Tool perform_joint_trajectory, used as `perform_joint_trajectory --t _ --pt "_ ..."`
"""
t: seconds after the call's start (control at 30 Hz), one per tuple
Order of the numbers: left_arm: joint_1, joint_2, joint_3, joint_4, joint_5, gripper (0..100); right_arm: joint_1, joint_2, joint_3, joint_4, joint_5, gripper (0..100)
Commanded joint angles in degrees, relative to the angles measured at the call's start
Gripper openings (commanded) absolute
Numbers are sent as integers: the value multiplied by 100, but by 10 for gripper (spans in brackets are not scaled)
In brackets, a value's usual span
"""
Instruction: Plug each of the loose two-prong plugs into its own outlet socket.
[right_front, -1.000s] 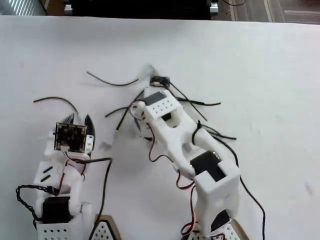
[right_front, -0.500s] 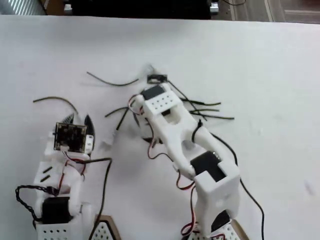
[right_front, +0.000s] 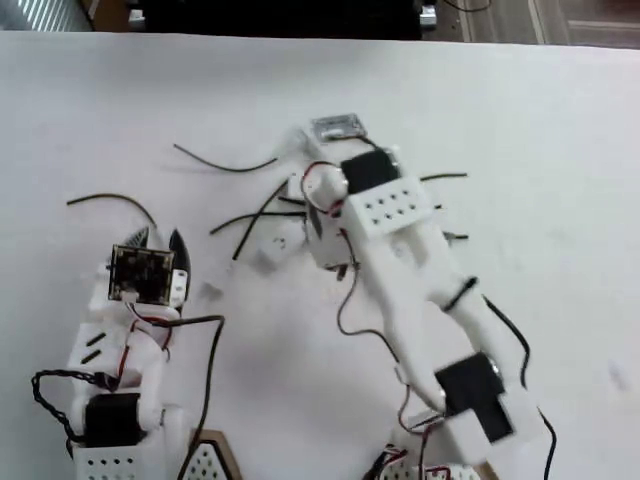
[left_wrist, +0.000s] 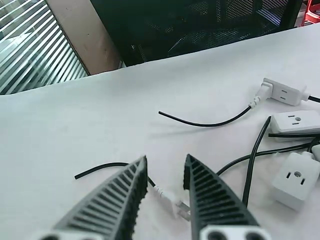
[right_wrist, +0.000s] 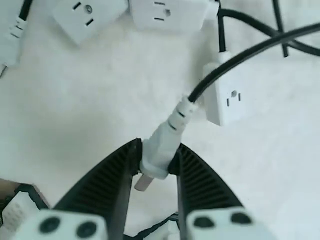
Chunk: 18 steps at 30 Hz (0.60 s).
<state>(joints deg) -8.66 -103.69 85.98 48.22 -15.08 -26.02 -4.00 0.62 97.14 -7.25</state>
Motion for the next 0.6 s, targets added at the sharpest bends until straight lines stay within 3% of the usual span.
perform_joint_trajectory --t 0.0,0.23,0.57 --pt "22 -40 -18 -44 44 135 242 -1033 -211 84 448 19" --pt "171 -31 -9 -26 44 135 22 -1675 97 -127 1503 18" --pt "163 -31 -9 -18 44 135 -637 -356 2620 -2589 3226 18"
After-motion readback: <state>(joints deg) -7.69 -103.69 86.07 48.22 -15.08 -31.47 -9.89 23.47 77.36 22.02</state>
